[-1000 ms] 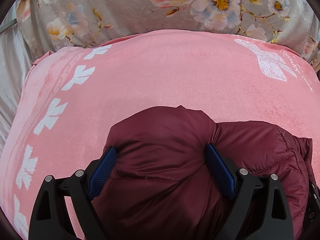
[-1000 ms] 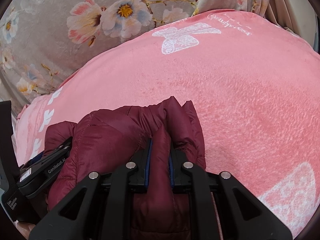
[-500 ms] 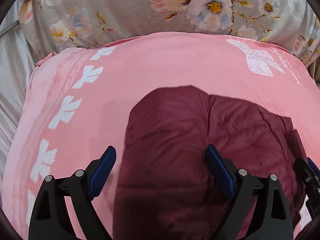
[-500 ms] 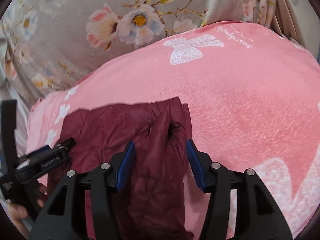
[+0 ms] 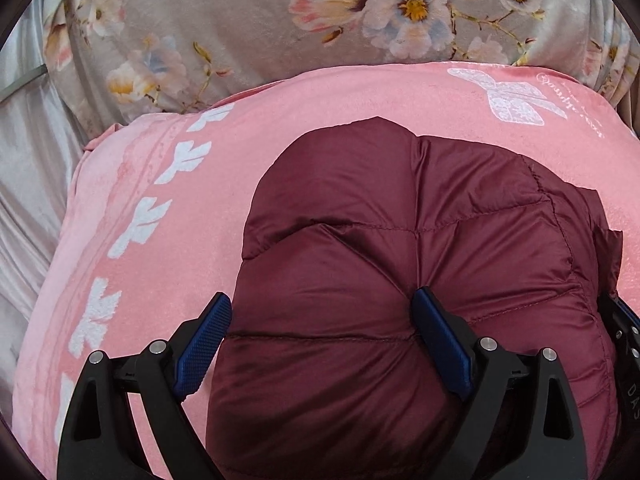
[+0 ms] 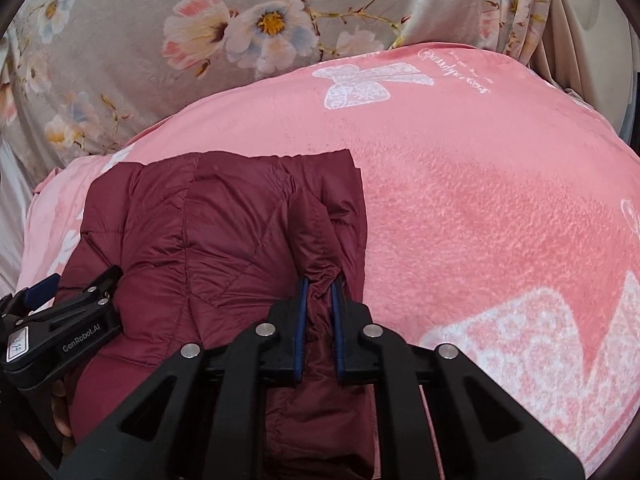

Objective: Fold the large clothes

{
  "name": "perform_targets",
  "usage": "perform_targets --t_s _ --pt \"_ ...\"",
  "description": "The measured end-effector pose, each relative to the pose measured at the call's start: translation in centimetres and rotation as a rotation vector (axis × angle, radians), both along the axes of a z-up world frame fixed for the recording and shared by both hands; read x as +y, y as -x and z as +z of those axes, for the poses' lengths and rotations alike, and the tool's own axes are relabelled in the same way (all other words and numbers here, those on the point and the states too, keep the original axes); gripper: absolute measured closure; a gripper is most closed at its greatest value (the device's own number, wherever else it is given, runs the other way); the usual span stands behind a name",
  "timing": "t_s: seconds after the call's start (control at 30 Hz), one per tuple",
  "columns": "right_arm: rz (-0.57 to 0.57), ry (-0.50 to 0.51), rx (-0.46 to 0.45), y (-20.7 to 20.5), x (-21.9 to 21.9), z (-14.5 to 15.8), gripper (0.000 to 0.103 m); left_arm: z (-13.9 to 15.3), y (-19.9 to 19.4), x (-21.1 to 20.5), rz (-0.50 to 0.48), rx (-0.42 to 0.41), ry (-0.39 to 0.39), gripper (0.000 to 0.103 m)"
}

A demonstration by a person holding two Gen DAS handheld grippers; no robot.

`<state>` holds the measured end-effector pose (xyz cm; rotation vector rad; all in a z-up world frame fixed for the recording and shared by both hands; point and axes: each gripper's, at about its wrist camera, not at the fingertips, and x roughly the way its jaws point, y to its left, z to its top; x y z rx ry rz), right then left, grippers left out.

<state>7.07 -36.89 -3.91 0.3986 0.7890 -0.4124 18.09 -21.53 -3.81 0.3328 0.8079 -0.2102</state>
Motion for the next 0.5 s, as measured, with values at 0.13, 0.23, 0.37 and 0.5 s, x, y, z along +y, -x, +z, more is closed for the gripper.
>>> perform_targets --t_s 0.13,0.23,0.37,0.5 --pt "0.006 -0.011 0.005 -0.19 0.0 -0.28 0.093 -0.38 -0.1 0.05 0.003 -0.003 0.014 0.011" --pt "0.007 -0.015 0.005 -0.18 -0.06 -0.38 0.093 -0.56 -0.06 -0.01 0.005 -0.01 0.014 0.011" --pt "0.007 -0.029 0.002 -0.21 -0.28 -0.53 0.093 -0.77 0.04 -0.19 0.008 -0.022 0.008 0.011" --pt "0.008 -0.038 -0.002 -0.1 -0.35 -0.6 0.092 -0.84 0.04 -0.25 0.01 -0.025 0.007 0.01"
